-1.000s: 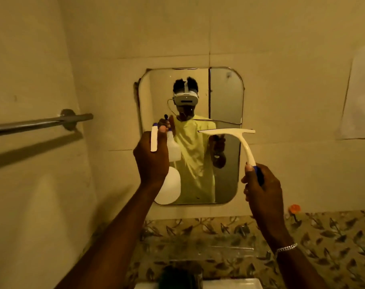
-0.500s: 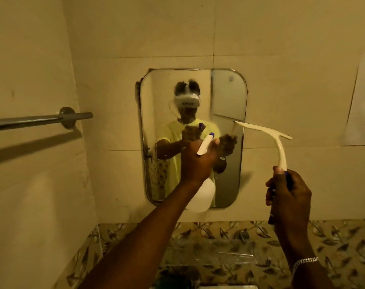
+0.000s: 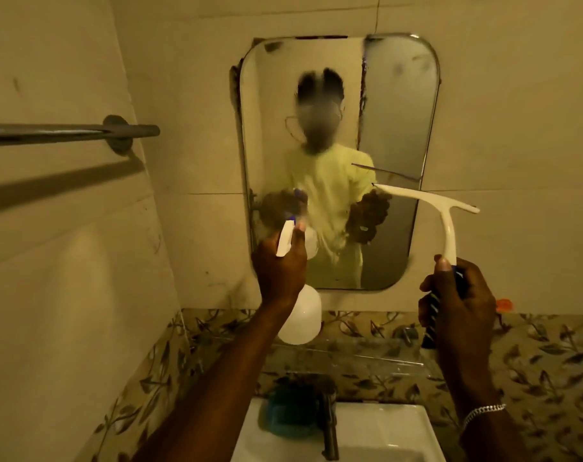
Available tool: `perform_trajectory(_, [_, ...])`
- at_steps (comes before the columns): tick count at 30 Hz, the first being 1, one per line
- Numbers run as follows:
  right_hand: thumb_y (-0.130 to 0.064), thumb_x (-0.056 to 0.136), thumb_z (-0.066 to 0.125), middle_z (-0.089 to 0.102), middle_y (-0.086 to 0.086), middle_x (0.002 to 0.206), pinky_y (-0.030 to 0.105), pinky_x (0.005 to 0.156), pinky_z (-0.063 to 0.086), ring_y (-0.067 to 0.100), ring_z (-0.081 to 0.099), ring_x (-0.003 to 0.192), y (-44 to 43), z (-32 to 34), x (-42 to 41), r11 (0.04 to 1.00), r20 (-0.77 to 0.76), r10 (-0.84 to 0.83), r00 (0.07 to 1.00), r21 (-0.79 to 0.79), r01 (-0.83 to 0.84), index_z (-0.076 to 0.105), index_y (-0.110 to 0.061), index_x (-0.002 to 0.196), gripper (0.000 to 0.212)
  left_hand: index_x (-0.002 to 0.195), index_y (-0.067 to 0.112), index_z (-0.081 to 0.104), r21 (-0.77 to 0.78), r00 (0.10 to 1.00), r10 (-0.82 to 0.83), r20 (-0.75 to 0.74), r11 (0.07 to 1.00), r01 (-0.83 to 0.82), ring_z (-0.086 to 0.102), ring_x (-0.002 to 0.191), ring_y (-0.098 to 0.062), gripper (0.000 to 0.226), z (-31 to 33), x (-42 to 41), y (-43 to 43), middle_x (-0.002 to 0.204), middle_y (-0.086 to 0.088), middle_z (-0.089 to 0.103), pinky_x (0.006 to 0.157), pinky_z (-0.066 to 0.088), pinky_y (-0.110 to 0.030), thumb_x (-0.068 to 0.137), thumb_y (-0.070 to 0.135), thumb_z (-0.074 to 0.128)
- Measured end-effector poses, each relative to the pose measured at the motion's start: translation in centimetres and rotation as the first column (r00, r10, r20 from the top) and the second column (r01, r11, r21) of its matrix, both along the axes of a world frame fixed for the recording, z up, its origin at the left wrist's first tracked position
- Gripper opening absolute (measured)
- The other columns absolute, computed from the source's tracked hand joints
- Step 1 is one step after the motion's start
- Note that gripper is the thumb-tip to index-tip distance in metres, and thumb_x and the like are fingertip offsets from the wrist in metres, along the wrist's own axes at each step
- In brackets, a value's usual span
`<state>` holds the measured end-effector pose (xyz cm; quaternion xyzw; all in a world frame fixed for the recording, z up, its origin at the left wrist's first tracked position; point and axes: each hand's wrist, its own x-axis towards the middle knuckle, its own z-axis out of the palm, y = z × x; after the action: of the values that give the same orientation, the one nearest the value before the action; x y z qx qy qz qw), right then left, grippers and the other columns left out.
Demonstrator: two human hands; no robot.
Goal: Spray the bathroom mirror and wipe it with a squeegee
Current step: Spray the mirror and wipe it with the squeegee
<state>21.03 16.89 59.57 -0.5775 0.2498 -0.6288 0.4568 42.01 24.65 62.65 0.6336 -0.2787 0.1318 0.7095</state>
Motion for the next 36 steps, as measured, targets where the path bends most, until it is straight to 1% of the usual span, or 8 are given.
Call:
perform_trajectory(4, [-0.034, 0.110, 0.044, 0.063, 0.015, 0.088, 0.024, 0.043, 0.045, 0.016, 0.054, 0.055, 0.4, -0.5, 0.3, 0.998, 0.059, 0.063, 0.996, 0.010, -0.064, 0.066, -0.021, 0.114, 0.025, 0.077, 0.038, 0.058, 0.062, 0.997, -0.070, 0.015, 0.996, 0.069, 0.067, 0.065, -0.008, 0.021, -1.1, 0.3, -0.1, 0.068, 0.012, 0.064, 0.065, 0.063, -0.044, 0.093, 0.039, 0.071])
perform_trajectory(8, [-0.024, 0.110, 0.044, 0.066, 0.004, 0.085, 0.022, 0.049, 0.051, 0.014, 0.057, 0.059, 0.4, -0.6, -0.1, 0.995, 0.115, 0.095, 0.989, 0.030, -0.099, 0.067, -0.028, 0.111, 0.023, 0.085, 0.018, 0.070, 0.113, 0.965, -0.253, 0.077, 0.963, 0.243, 0.068, 0.067, -0.018, 0.022, -2.1, -1.1, -1.5, 0.074, -0.010, 0.072, 0.063, 0.056, -0.040, 0.096, 0.037, 0.067])
perform_trajectory(11, [-0.024, 0.110, 0.045, 0.067, 0.000, 0.083, 0.023, 0.048, 0.051, 0.011, 0.057, 0.058, 0.2, -0.6, -0.8, 0.995, 0.161, 0.080, 0.984, 0.048, -0.089, 0.061, -0.020, 0.125, 0.023, 0.077, 0.013, 0.067, 0.177, 0.958, -0.261, 0.121, 0.955, 0.238, 0.061, 0.054, -0.011, 0.031, -3.2, -2.8, -3.2, 0.059, 0.004, 0.061, 0.047, 0.046, -0.025, 0.097, 0.036, 0.066])
perform_trajectory(13, [-0.029, 0.110, 0.044, 0.067, 0.002, 0.082, 0.027, 0.044, 0.049, 0.014, 0.056, 0.055, -0.1, -0.7, -1.2, 0.994, 0.170, 0.085, 0.982, 0.059, -0.096, 0.057, -0.019, 0.132, 0.027, 0.078, 0.016, 0.066, 0.228, 0.947, -0.298, 0.117, 0.937, 0.266, 0.062, 0.057, -0.006, 0.028, -4.0, -3.6, -4.3, 0.060, 0.009, 0.060, 0.051, 0.045, -0.016, 0.098, 0.036, 0.065])
perform_trajectory(16, [-0.032, 0.111, 0.042, 0.060, 0.006, 0.076, 0.025, 0.040, 0.041, 0.015, 0.048, 0.047, -0.5, -1.1, -1.6, 0.989, 0.178, 0.108, 0.978, 0.085, -0.125, 0.054, -0.019, 0.139, 0.034, 0.088, 0.009, 0.071, 0.232, 0.933, -0.351, 0.080, 0.917, 0.325, 0.069, 0.068, -0.012, 0.031, -5.1, -3.8, -5.2, 0.073, -0.004, 0.071, 0.059, 0.055, -0.024, 0.099, 0.037, 0.063])
perform_trajectory(28, [-0.032, 0.110, 0.042, 0.054, 0.002, 0.069, 0.021, 0.038, 0.034, 0.011, 0.039, 0.044, -0.5, -3.6, -0.2, 0.961, 0.084, 0.211, 0.974, 0.165, -0.222, 0.063, -0.010, 0.112, 0.031, 0.088, 0.016, 0.067, 0.116, 0.975, -0.213, 0.065, 0.972, 0.205, 0.067, 0.067, -0.014, 0.020, -7.4, -1.1, -2.4, 0.067, 0.004, 0.064, 0.054, 0.054, -0.022, 0.097, 0.034, 0.067])
perform_trajectory(33, [-0.031, 0.111, 0.039, 0.053, 0.002, 0.069, 0.020, 0.038, 0.033, 0.010, 0.038, 0.043, 0.0, -3.8, 0.5, 0.957, 0.089, 0.228, 0.970, 0.165, -0.240, 0.061, -0.007, 0.114, 0.032, 0.079, 0.019, 0.068, 0.242, 1.000, 0.005, -0.013, 0.970, -0.002, 0.061, 0.054, -0.004, 0.024, -10.2, 1.0, -1.0, 0.061, 0.012, 0.060, 0.049, 0.048, -0.017, 0.095, 0.036, 0.068])
perform_trajectory(36, [-0.032, 0.111, 0.040, 0.052, 0.002, 0.068, 0.017, 0.038, 0.032, 0.010, 0.037, 0.042, 0.1, -4.1, 0.5, 0.952, 0.108, 0.235, 0.966, 0.173, -0.251, 0.061, -0.009, 0.113, 0.031, 0.077, 0.018, 0.067, 0.270, 0.995, -0.052, -0.087, 0.960, 0.073, 0.063, 0.058, -0.006, 0.025, -12.4, 1.2, -0.5, 0.063, 0.009, 0.064, 0.054, 0.051, -0.024, 0.095, 0.036, 0.068])
